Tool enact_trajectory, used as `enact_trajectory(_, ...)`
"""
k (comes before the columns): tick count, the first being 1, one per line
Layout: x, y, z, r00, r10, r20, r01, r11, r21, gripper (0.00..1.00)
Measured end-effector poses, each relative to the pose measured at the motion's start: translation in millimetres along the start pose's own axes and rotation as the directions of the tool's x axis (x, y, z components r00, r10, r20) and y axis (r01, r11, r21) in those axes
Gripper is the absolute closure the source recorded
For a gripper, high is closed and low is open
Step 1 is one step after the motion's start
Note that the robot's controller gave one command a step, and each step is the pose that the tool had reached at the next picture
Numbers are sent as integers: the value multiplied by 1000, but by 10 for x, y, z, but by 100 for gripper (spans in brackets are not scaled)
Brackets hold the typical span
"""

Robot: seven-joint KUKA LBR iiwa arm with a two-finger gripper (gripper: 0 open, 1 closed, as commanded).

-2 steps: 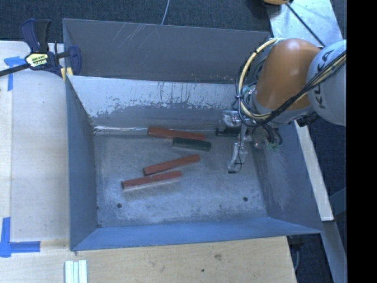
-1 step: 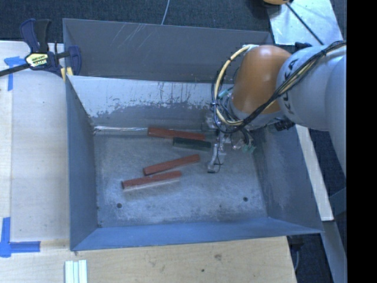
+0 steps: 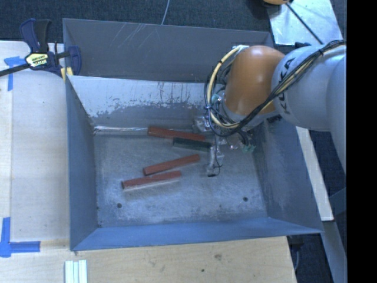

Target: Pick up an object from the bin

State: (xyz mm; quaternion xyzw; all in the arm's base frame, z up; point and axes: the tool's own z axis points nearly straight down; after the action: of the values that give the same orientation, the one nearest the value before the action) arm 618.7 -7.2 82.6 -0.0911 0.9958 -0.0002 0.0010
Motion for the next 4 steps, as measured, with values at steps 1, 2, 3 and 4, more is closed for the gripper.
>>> enact_trajectory(1,-118,633,119,981,196,0,-196,981,-1,100)
enact_trajectory(2,-118,632,119,981,195,0,-195,981,-1,100)
enact_trajectory(3,92,375,-396,976,218,-7,-218,976,0,100)
enact_trajectory(4,520,742,-790,948,318,2,-318,948,2,100)
